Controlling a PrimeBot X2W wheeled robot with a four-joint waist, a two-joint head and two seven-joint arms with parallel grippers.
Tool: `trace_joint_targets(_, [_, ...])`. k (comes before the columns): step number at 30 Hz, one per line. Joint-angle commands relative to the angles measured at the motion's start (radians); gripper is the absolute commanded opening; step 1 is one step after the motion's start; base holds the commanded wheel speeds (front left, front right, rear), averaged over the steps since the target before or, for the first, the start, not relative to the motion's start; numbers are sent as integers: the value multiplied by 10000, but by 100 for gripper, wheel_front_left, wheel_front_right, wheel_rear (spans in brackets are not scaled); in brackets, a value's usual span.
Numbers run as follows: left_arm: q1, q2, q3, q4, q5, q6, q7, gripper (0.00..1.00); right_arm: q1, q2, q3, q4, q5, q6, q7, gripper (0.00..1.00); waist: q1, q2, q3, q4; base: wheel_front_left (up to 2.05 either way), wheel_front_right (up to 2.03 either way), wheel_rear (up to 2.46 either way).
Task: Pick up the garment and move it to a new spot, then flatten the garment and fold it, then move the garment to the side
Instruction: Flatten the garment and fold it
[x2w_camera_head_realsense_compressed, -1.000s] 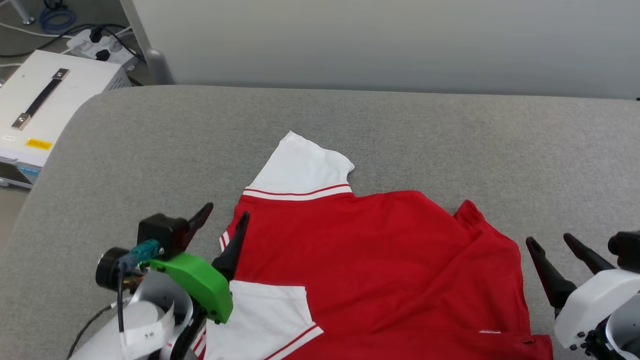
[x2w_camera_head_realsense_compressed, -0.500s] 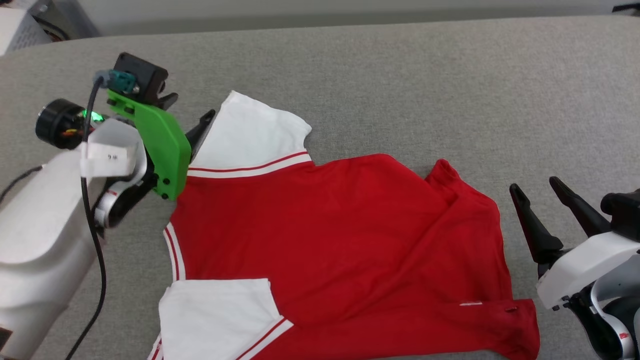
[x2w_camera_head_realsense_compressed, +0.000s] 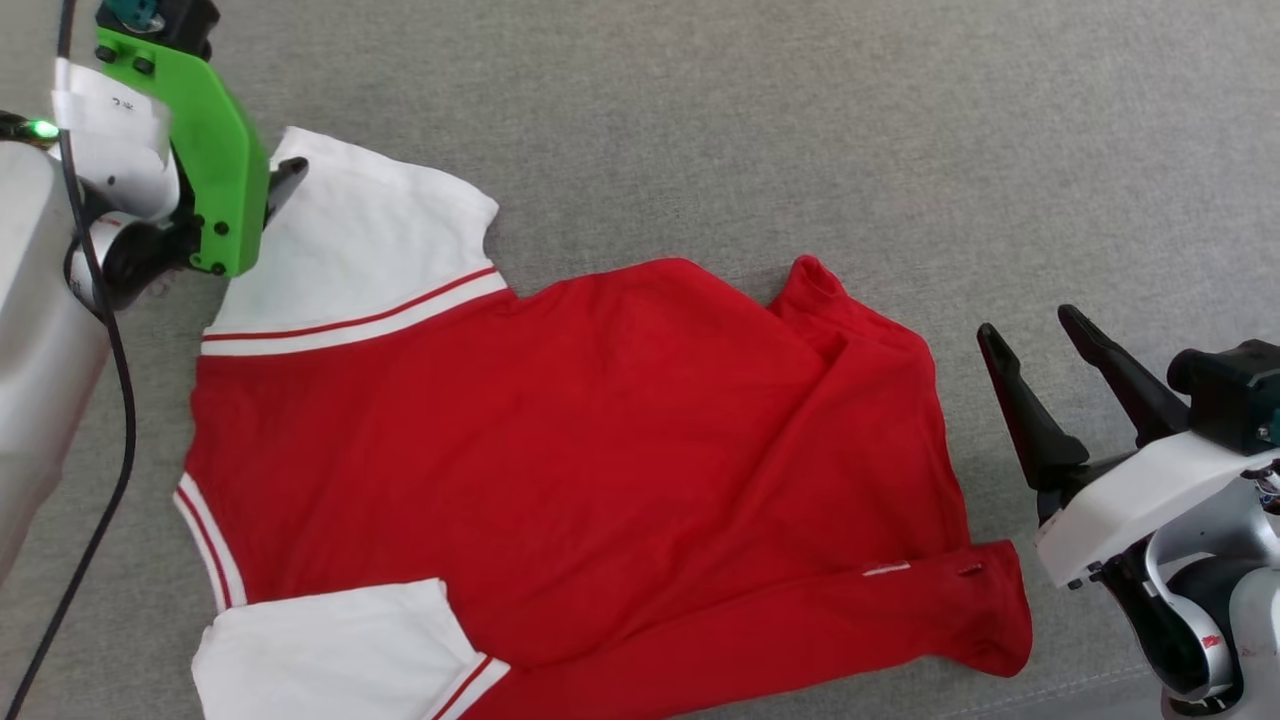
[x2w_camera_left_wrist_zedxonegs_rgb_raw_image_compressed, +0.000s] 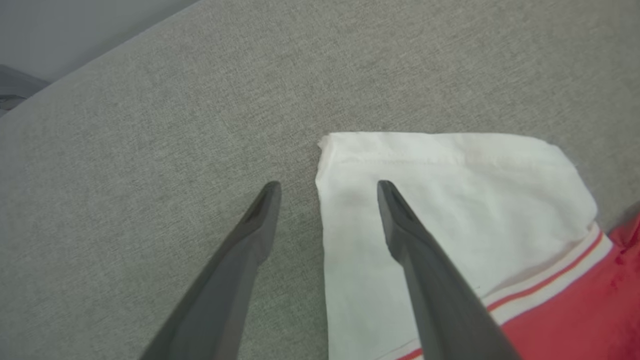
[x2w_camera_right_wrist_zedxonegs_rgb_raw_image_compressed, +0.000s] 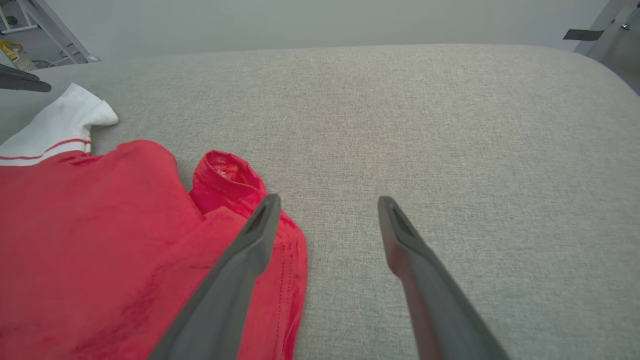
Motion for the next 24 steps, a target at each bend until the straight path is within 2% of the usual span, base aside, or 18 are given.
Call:
trace_joint_targets(1, [-232,-12,-19,233,-98,-41,5,100,-210,55,51,30,-14,-7,-90,100,-2,-1,467,-441,0,0,0])
trace_joint_targets(9, [-322,-86,-342,1302,161,-75,-361,100,-275,97,149,154,15,-7,-219,100,-2,-1,696,-550,0,0,0])
trace_joint_targets(11, [-187,-148,-478,1474,78,-87,-274,0,-273,93,174,191,20,-7,-225,100,-2,-1,693,-541,0,0,0])
trace_joint_targets(13, [-26,-212,-597,1551,-81,-99,-196,0,-265,61,203,240,27,-7,-194,100,-2,-1,638,-503,0,0,0])
trace_joint_targets(17, [210,-396,-574,1481,-408,-111,-1015,0,-271,-345,229,253,53,-7,94,100,-2,-1,213,-184,0,0,0])
trace_joint_targets(24, [410,-392,-509,868,-548,-115,-1998,0,-599,-1430,593,95,437,-7,1160,100,-2,-1,-460,577,0,0,0])
